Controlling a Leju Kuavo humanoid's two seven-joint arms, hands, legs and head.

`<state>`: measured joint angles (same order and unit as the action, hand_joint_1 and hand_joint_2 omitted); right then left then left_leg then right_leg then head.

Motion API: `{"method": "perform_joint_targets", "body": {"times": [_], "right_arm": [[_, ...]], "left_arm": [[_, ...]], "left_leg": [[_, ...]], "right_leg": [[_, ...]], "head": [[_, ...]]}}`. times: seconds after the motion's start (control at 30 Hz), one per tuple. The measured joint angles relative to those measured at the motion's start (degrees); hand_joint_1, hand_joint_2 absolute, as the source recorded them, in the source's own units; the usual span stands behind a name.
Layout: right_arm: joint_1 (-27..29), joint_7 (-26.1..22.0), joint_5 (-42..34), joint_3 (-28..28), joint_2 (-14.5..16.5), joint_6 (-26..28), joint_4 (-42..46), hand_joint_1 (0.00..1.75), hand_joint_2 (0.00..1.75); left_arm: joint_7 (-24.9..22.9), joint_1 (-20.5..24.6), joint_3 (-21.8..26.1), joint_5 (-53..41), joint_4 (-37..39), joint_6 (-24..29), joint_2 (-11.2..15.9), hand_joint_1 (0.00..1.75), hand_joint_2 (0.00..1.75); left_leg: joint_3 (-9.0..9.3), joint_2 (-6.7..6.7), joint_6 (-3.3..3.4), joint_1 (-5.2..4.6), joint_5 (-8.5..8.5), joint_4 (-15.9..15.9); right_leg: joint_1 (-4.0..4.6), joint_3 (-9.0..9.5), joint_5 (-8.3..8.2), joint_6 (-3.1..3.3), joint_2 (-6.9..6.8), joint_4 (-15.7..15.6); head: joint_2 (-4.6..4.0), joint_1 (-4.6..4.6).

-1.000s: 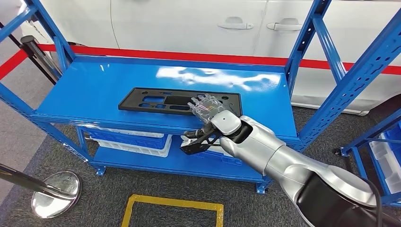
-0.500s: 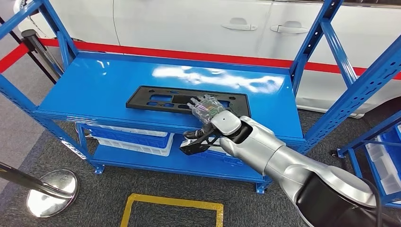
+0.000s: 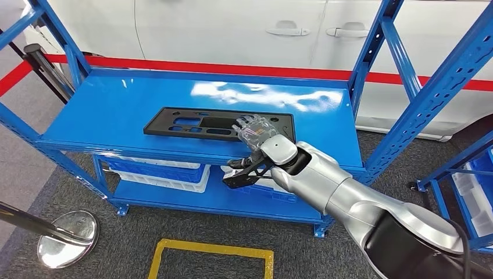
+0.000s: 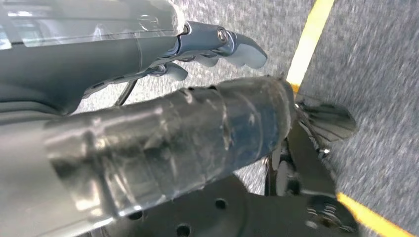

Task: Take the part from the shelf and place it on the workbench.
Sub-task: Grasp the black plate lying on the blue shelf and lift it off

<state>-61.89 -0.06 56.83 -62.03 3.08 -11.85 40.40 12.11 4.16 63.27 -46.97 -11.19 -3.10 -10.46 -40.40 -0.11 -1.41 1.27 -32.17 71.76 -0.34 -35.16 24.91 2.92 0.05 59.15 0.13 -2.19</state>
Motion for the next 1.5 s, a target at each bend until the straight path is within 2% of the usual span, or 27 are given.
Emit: {"method": "perform_joint_targets", "body": {"times": [0.03, 0.07, 0.1, 0.17, 0.23, 0.37, 0.43, 0.5, 0.53, 0.57, 0.6, 0.67, 0.73, 0.8, 0.9, 0.93, 1.0, 1.03, 1.07, 1.1, 1.13, 1.17, 1.23, 1.27, 1.4, 1.43, 1.5], "right_arm": [[0.1, -0.02, 0.0, 0.0, 0.01, -0.01, -0.01, 0.0, 0.0], [0.16, -0.03, 0.0, 0.0, 0.01, -0.01, -0.02, 0.0, 0.0], [0.19, -0.05, 0.0, 0.0, 0.02, -0.01, -0.03, 0.0, 0.0], [0.13, -0.05, 0.0, 0.01, 0.04, 0.02, -0.03, 0.0, 0.0], [0.06, -0.05, 0.0, 0.05, 0.04, 0.05, -0.05, 0.0, 0.0], [-0.01, -0.13, 0.0, 0.25, 0.02, 0.09, -0.1, 0.0, 0.0], [-0.08, -0.13, 0.0, 0.47, -0.04, 0.09, -0.13, 0.0, 0.0], [0.06, -0.13, 0.0, 0.6, -0.12, 0.09, -0.23, 0.0, 0.0], [0.21, -0.13, 0.0, 0.61, -0.15, 0.09, -0.29, 0.0, 0.0], [0.33, -0.13, 0.0, 0.61, -0.17, 0.09, -0.36, 0.0, 0.0], [0.39, -0.13, 0.0, 0.62, -0.19, 0.09, -0.4, 0.0, 0.0], [0.28, -0.12, 0.0, 0.69, -0.19, 0.1, -0.43, 0.0, 0.0], [0.1, -0.12, 0.01, 0.78, -0.18, 0.14, -0.44, 0.0, 0.0], [0.03, -0.12, 0.04, 0.81, -0.14, 0.16, -0.44, 0.0, 0.0], [-0.23, -0.12, 0.14, 0.81, 0.33, 0.09, -0.38, 0.0, 0.0], [-0.38, -0.12, 0.15, 0.81, 0.62, 0.03, -0.35, 0.0, 0.0], [-0.54, -0.12, 0.15, 0.79, 1.13, -0.14, -0.32, 0.0, 0.0], [-0.52, -0.12, 0.15, 0.77, 1.26, -0.2, -0.31, 0.0, 0.0], [-0.48, -0.11, 0.15, 0.74, 1.33, -0.25, -0.31, 0.0, 0.0], [-0.46, -0.09, 0.15, 0.73, 1.34, -0.26, -0.31, 0.0, 0.0], [-0.47, -0.07, 0.15, 0.73, 1.34, -0.26, -0.31, 0.0, 0.0], [-0.5, -0.05, 0.15, 0.73, 1.34, -0.25, -0.31, 0.0, 0.0], [-0.58, 0.0, 0.15, 0.74, 1.32, -0.23, -0.32, 0.0, 0.0], [-0.6, 0.02, 0.15, 0.74, 1.31, -0.22, -0.32, 0.0, 0.0], [-0.69, 0.03, 0.15, 0.78, 1.25, -0.2, -0.32, 0.0, 0.0], [-0.74, 0.04, 0.15, 0.79, 1.2, -0.19, -0.32, 0.0, 0.0], [-0.69, 0.04, 0.15, 0.81, 1.03, -0.17, -0.36, 0.0, 0.0]], "left_arm": [[0.0, -0.03, 0.01, 0.0, 0.0, -0.01, -0.01, 0.0, 0.0], [0.0, -0.05, 0.01, 0.0, 0.0, -0.01, -0.01, 0.0, 0.0], [0.0, -0.07, 0.02, 0.0, 0.0, 0.0, 0.01, 0.0, 0.0], [0.01, -0.07, 0.03, -0.03, 0.0, 0.0, 0.05, 0.0, 0.0], [0.03, -0.03, 0.04, -0.08, 0.0, 0.01, 0.08, 0.0, 0.0], [0.07, 0.03, 0.05, -0.25, 0.0, 0.02, 0.03, 0.0, 0.0], [0.09, 0.0, 0.07, -0.26, 0.0, 0.02, -0.01, 0.0, 0.0], [0.13, -0.03, 0.09, -0.27, 0.0, 0.03, -0.01, 0.0, 0.0], [0.14, -0.03, 0.1, -0.28, 0.0, 0.04, -0.01, 0.0, 0.0], [0.15, -0.03, 0.11, -0.28, 0.0, 0.04, -0.01, 0.0, 0.0], [0.15, -0.02, 0.11, -0.3, 0.0, 0.04, -0.01, 0.0, 0.0], [0.15, -0.02, 0.13, -0.32, 0.0, 0.04, -0.03, 0.0, 0.0], [0.15, 0.02, 0.14, -0.35, 0.0, 0.03, -0.08, 0.0, 0.0], [0.18, 0.07, 0.14, -0.4, 0.0, 0.02, -0.12, 0.0, 0.0], [0.22, 0.06, 0.15, -0.54, 0.0, 0.01, -0.08, 0.0, 0.0], [0.23, 0.06, 0.16, -0.58, 0.0, 0.01, -0.06, 0.0, 0.0], [0.24, 0.07, 0.21, -0.62, 0.0, -0.05, -0.05, 0.0, 0.0], [0.24, 0.08, 0.22, -0.65, 0.0, -0.09, -0.06, 0.0, 0.0], [0.24, 0.08, 0.24, -0.69, 0.0, -0.14, -0.08, 0.0, 0.0], [0.24, 0.07, 0.25, -0.74, 0.0, -0.19, -0.08, 0.0, 0.0], [0.24, 0.04, 0.27, -0.78, 0.0, -0.2, -0.07, 0.0, 0.0], [0.24, 0.01, 0.29, -0.81, 0.0, -0.2, -0.04, 0.0, 0.0], [0.25, -0.01, 0.34, -0.84, 0.0, -0.2, 0.01, 0.0, 0.0], [0.26, 0.01, 0.36, -0.85, 0.0, -0.21, 0.01, 0.0, 0.0], [0.32, 0.08, 0.38, -0.93, 0.0, -0.34, -0.01, 0.0, 0.0], [0.34, 0.07, 0.38, -0.96, 0.0, -0.34, -0.01, 0.0, 0.0], [0.4, 0.05, 0.39, -1.01, 0.0, -0.35, -0.01, 0.0, 0.0]], "left_leg": [[-1.23, 0.0, -0.08, 0.0, -0.7, 2.59], [-1.53, 0.01, -0.1, 0.01, -0.34, 3.23], [-0.68, 0.01, -0.04, 0.01, 1.07, 1.56], [3.29, 0.02, 0.35, 0.0, 4.81, -6.32], [6.14, -0.03, 0.84, -0.2, 6.52, -12.15], [6.65, -0.09, 1.91, -0.18, 6.97, -13.61], [6.82, 0.05, 2.58, 0.1, 7.33, -14.11], [6.75, 0.08, 2.82, 0.01, 7.39, -14.15], [6.72, 0.07, 2.84, -0.01, 7.38, -14.13], [6.7, 0.05, 2.84, -0.03, 7.36, -14.09], [6.72, 0.02, 2.81, -0.03, 7.32, -14.01], [6.78, -0.04, 2.65, -0.03, 7.14, -13.8], [6.58, -0.07, 2.27, -0.21, 6.94, -13.52], [6.39, -0.08, 1.76, -0.34, 6.94, -13.51], [6.06, -0.08, 0.97, -0.26, 5.96, -12.48], [5.17, -0.08, 0.75, -0.22, 4.7, -10.44], [1.75, -0.05, 0.35, -0.09, 1.21, -3.32], [-0.03, -0.05, 0.18, -0.07, -0.03, 0.21], [-1.13, -0.04, 0.06, -0.05, -0.34, 2.24], [-1.15, -0.04, 0.02, -0.04, 0.49, 2.07], [-0.06, -0.03, 0.07, -0.04, 2.26, -0.32], [1.83, -0.02, 0.17, -0.03, 4.42, -4.29], [5.26, -0.04, 0.56, -0.21, 6.88, -11.25], [6.03, -0.08, 0.78, -0.31, 7.13, -12.89], [6.36, -0.14, 2.03, -0.2, 7.31, -13.82], [6.45, -0.09, 2.38, -0.07, 7.46, -14.05], [6.48, -0.04, 2.8, -0.07, 7.52, -14.15]], "right_leg": [[0.07, -0.02, 0.01, 0.03, -0.03, 0.03], [0.1, -0.03, 0.02, 0.03, -0.03, 0.08], [0.12, -0.02, 0.03, 0.0, -0.01, 0.15], [0.14, -0.01, 0.15, -0.18, 0.04, 0.37], [0.32, -0.2, 0.24, -0.59, 0.07, 0.65], [0.42, -0.41, 0.47, -1.71, 0.06, 0.85], [0.32, -1.85, 2.84, -2.2, 0.1, 4.3], [0.09, -5.18, 6.46, -2.59, 0.1, 11.61], [0.01, -6.71, 7.52, -2.73, 0.09, 14.79], [-0.05, -7.5, 7.57, -2.8, 0.08, 16.33], [-0.08, -7.22, 6.49, -2.78, 0.07, 15.65], [-0.03, -3.96, 2.54, -2.41, 0.06, 8.62], [0.28, -1.0, 0.31, -1.89, 0.06, 2.13], [0.6, -0.38, 0.25, -1.56, 0.12, 0.55], [0.14, -0.03, -0.1, -0.71, 0.17, -0.13], [-0.06, 0.15, -0.2, -0.36, 0.14, -0.4], [-0.05, 0.24, -0.19, 0.05, 0.05, -0.49], [-0.01, 0.24, -0.16, 0.1, 0.02, -0.47], [0.02, 0.25, -0.13, 0.09, 0.0, -0.43], [0.02, 0.26, -0.09, 0.06, -0.01, -0.36], [0.01, 0.29, -0.02, 0.0, 0.02, -0.26], [-0.01, 0.32, 0.09, -0.12, 0.07, -0.11], [0.2, 0.19, 0.34, -0.56, 0.19, 0.26], [0.3, 0.11, 0.41, -0.82, 0.21, 0.37], [0.25, -0.14, 1.08, -1.93, 0.14, 1.08], [0.21, -0.86, 2.24, -2.17, 0.13, 2.76], [0.06, -3.84, 5.75, -2.46, 0.1, 9.22]], "head": [[0.0, 0.0], [0.01, -0.01], [0.01, -0.01], [0.01, -0.01], [0.01, 0.01], [0.02, 0.05], [0.01, 0.1], [0.01, 0.13], [0.01, 0.13], [0.01, 0.13], [0.01, 0.13], [0.0, 0.13], [0.01, 0.12], [0.02, 0.11], [0.02, 0.08], [0.02, 0.05], [0.02, 0.01], [0.02, 0.02], [0.02, 0.02], [0.02, 0.02], [0.02, 0.02], [0.02, 0.02], [0.01, 0.04], [0.01, 0.07], [0.02, 0.1], [0.02, 0.11], [0.02, 0.13]]}}
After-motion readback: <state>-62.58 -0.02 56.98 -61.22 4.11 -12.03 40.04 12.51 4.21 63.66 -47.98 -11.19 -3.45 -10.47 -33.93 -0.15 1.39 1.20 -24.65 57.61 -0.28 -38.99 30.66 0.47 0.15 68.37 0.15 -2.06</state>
